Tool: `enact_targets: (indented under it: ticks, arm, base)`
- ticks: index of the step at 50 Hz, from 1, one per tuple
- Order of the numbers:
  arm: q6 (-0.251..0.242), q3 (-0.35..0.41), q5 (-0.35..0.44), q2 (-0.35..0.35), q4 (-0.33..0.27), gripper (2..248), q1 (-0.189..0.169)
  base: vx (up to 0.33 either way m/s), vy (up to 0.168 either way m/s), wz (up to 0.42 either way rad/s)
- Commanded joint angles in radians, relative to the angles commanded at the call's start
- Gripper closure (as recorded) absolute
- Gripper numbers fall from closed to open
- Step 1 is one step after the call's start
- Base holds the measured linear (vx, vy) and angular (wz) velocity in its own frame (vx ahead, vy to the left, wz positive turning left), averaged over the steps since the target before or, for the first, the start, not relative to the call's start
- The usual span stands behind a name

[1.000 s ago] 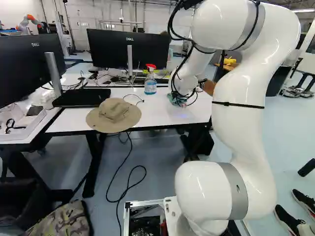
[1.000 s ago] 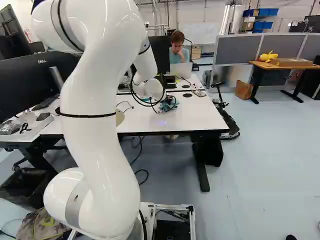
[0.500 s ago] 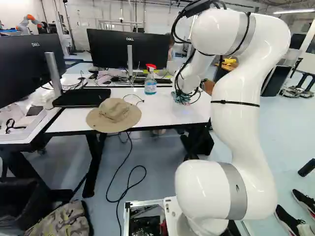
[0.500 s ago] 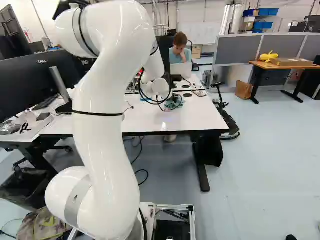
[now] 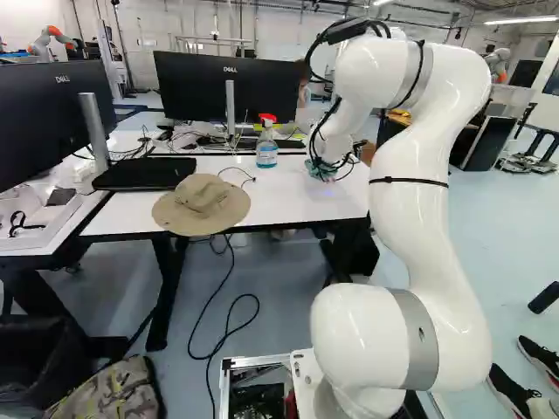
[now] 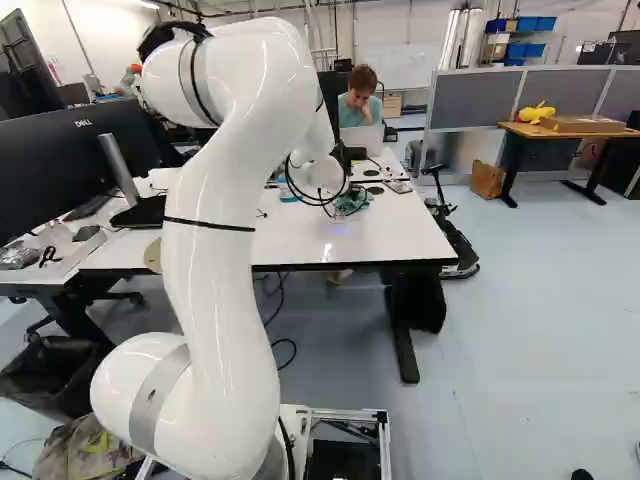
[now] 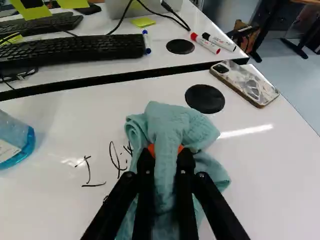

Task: Clean the table with the green towel

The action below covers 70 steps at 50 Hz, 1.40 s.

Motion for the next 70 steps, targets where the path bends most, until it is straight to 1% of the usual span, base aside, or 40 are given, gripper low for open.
enact_targets:
  ticks: [13, 30, 49, 70]
  arm:
    - [0.000, -0.035, 0.000, -0.025, 0.000, 201, 0.029]
    - [0.000, -0.014, 0.000, -0.010, 0.000, 201, 0.070]
    - [0.000, 0.067, 0.000, 0.049, 0.000, 201, 0.105]
    - [0.000, 0.183, 0.000, 0.135, 0.000, 201, 0.124]
  base:
    - [0.000, 0.000, 0.000]
    - [0.000, 0.000, 0.000]
    - [0.000, 0.000, 0.000]
    - [0.000, 0.000, 0.000]
